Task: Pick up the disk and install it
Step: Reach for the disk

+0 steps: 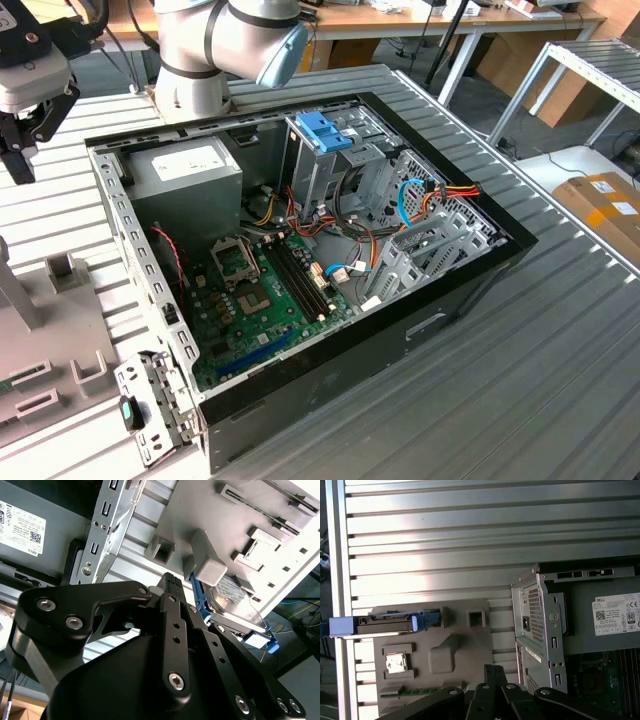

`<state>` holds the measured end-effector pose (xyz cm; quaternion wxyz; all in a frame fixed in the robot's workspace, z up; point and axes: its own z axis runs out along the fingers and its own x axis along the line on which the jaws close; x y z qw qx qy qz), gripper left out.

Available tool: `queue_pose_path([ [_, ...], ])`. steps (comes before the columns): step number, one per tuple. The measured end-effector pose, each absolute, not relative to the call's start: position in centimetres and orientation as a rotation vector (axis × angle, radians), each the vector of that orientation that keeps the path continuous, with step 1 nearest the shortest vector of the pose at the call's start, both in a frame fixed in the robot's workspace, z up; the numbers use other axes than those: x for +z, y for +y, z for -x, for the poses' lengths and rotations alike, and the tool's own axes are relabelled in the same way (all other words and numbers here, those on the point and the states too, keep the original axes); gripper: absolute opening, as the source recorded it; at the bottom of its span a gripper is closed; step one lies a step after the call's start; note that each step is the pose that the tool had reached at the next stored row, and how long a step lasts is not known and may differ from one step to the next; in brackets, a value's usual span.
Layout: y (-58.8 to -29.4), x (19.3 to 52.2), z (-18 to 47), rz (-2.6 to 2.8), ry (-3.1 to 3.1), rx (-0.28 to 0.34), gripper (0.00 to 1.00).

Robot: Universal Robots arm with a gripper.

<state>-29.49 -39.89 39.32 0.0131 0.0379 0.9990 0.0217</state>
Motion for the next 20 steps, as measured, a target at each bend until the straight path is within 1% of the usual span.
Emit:
queue_pose_path([
  [20,-39.89,39.33,30.32,-0.118,3.113,0.068,0.1],
])
